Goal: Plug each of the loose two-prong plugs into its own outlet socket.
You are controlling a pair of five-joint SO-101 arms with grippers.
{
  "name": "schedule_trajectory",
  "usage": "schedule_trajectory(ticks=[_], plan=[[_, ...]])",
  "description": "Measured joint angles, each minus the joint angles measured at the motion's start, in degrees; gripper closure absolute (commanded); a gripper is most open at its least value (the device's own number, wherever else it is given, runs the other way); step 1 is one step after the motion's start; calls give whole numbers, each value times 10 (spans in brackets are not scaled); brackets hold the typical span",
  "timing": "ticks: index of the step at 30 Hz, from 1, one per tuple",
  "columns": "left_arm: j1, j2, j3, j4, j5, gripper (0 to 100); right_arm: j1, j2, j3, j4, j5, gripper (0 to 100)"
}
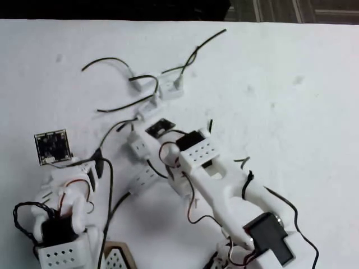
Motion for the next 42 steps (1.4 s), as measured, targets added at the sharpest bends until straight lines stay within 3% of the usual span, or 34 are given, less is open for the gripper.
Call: schedule_trajectory(ticks=[9,23,28,37,42], plan=[[0,0,0,0,0,758,-39,-2,52,-78,-25,844],[0,0,0,0,0,758,-1,-1,98,-85,-3,848],[0,0,0,0,0,758,3,-1,99,-86,-3,984],[0,0,0,0,0,758,2,-16,100,-85,-3,981],[0,0,0,0,0,758,4,-103,100,-88,63,981]])
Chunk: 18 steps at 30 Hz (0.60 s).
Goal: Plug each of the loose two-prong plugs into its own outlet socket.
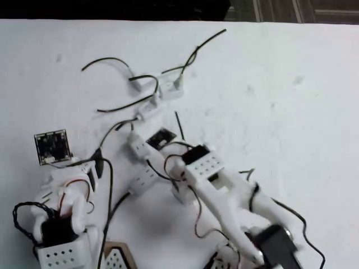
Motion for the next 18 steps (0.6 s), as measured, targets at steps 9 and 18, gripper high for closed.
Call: schedule_trajectory(ticks=[9,18], plan=[[0,0,0,0,0,758,51,-15,4,-44,50,840],[0,0,1,0,0,758,61,19,-14,-24,25,867]])
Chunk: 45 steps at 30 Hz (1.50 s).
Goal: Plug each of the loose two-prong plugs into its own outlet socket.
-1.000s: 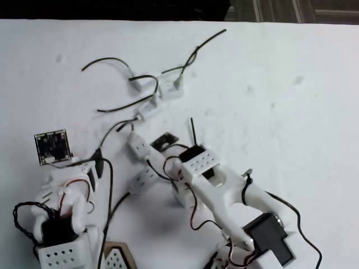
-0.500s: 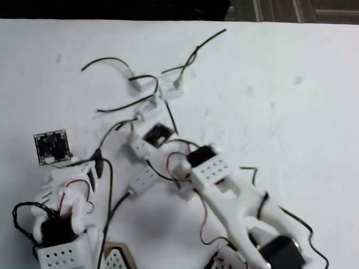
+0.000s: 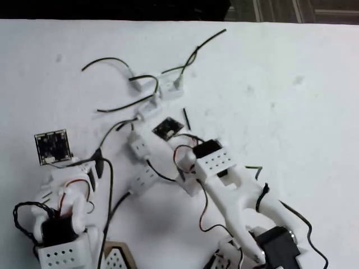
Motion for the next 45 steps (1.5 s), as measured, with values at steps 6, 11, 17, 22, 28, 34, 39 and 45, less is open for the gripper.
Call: schedule_trajectory(ticks=[6,11,17,22,28,34,39,45], plan=[[1,0,0,0,0,758,41,0,-39,17,-25,867],[4,0,0,0,0,758,40,4,-40,18,-42,867],[4,0,0,0,0,758,28,81,-47,-11,-76,872],[4,0,0,0,0,758,11,133,-79,-12,-102,872],[4,0,0,0,0,758,-16,170,-110,7,-127,879],[4,0,0,0,0,758,-15,179,-113,9,-128,978],[4,0,0,0,0,758,-15,177,-113,18,-128,981],[4,0,0,0,-16,758,-15,84,-113,65,-128,981]])
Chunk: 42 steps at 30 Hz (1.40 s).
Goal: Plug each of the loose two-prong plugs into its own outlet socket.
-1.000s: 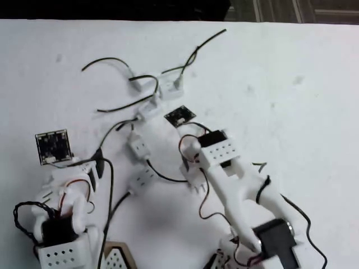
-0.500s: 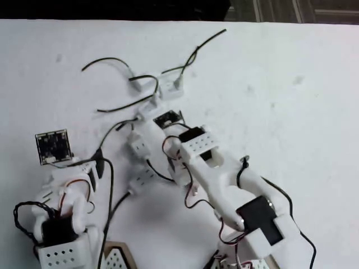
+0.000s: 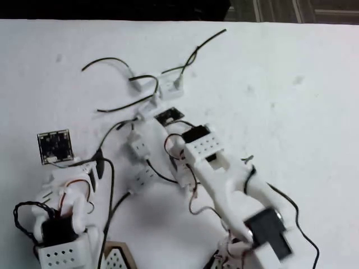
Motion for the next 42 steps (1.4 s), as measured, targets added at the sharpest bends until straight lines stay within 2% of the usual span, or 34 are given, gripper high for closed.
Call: schedule_trajectory(ticks=[7,13,18,22,29,35,39,42], plan=[[2,0,-2,-6,0,758,-2,-209,0,47,17,981],[47,0,-47,-8,21,758,-8,-399,0,52,26,981],[99,0,-98,-8,43,759,-53,-519,0,52,26,981],[148,-3,-145,-8,71,759,-117,-586,11,42,26,981],[256,-7,-208,-8,103,759,-201,-662,97,-25,27,981],[339,-7,-251,24,103,759,-210,-673,158,-69,27,981],[394,-7,-269,61,65,759,-211,-673,172,-83,27,982],[410,-7,-271,69,39,759,-213,-673,172,-83,27,982]])
